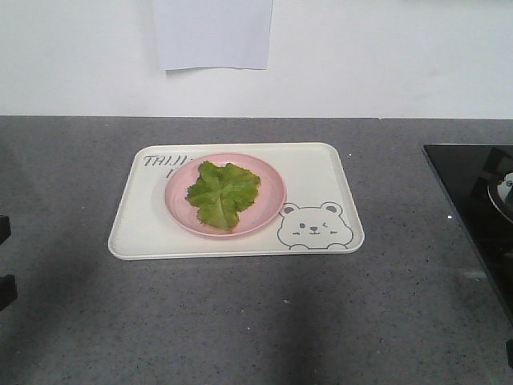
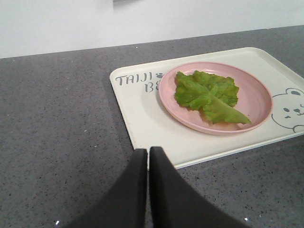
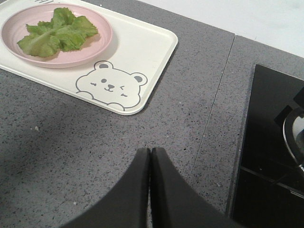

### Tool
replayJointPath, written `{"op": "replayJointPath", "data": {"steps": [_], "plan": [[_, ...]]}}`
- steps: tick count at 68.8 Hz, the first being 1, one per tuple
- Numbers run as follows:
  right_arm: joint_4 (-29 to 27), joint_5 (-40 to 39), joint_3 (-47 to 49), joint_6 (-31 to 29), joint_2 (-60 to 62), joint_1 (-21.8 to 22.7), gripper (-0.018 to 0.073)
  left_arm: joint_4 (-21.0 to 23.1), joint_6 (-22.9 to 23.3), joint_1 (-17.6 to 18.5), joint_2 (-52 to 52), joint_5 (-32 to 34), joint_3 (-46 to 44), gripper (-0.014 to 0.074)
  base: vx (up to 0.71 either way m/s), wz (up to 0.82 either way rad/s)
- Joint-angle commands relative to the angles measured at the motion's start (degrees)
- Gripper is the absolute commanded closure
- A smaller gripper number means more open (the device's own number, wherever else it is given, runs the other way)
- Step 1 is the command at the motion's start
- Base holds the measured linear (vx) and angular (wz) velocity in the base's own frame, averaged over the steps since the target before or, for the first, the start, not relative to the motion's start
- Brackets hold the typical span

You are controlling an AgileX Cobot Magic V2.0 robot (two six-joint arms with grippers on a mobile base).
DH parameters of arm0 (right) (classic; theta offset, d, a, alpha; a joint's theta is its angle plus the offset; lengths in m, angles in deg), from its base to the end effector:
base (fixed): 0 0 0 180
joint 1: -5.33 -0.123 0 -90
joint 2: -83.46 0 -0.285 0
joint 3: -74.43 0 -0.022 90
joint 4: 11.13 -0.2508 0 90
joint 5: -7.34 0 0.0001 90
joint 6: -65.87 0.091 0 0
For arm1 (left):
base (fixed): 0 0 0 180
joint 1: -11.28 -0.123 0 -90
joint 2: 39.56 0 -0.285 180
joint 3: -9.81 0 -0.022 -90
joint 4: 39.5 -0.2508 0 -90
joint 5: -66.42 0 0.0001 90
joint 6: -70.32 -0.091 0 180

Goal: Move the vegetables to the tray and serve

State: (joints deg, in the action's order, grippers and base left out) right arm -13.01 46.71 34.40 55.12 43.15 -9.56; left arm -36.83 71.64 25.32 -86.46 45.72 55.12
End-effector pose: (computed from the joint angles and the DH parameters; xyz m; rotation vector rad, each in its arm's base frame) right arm 0.1012 0.0289 0.3260 -0.4502 2.0409 0.0810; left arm 0.1360 -0.0355 0.3079 0.1869 1.9679 -0.2196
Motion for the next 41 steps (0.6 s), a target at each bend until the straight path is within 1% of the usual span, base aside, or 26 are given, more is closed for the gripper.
{"op": "replayJointPath", "data": {"steps": [1, 15, 25, 32, 41], "plan": [[0.3, -3.3, 1.4, -0.2, -0.1, 0.1, 0.0568, 0.5, 0.4, 0.2, 0.1, 3.8, -1.5, 0.0604, 0.0, 0.0], [0.3, -3.3, 1.4, -0.2, -0.1, 0.1, 0.0568, 0.5, 0.4, 0.2, 0.1, 3.5, -1.5, 0.0604, 0.0, 0.0], [0.3, -3.3, 1.4, -0.2, -0.1, 0.1, 0.0568, -3.5, 0.0, 0.2, 2.6, 5.4, 2.2, 0.0604, 0.0, 0.0], [0.3, -3.3, 1.4, -0.2, -0.1, 0.1, 0.0568, -6.1, 0.0, 0.1, 5.9, 11.5, 7.9, 0.0604, 0.0, 0.0], [0.3, -3.3, 1.4, -0.2, -0.1, 0.1, 0.0568, -5.9, 1.3, -1.6, 12.6, 20.7, 17.1, 0.0604, 0.0, 0.0]]}}
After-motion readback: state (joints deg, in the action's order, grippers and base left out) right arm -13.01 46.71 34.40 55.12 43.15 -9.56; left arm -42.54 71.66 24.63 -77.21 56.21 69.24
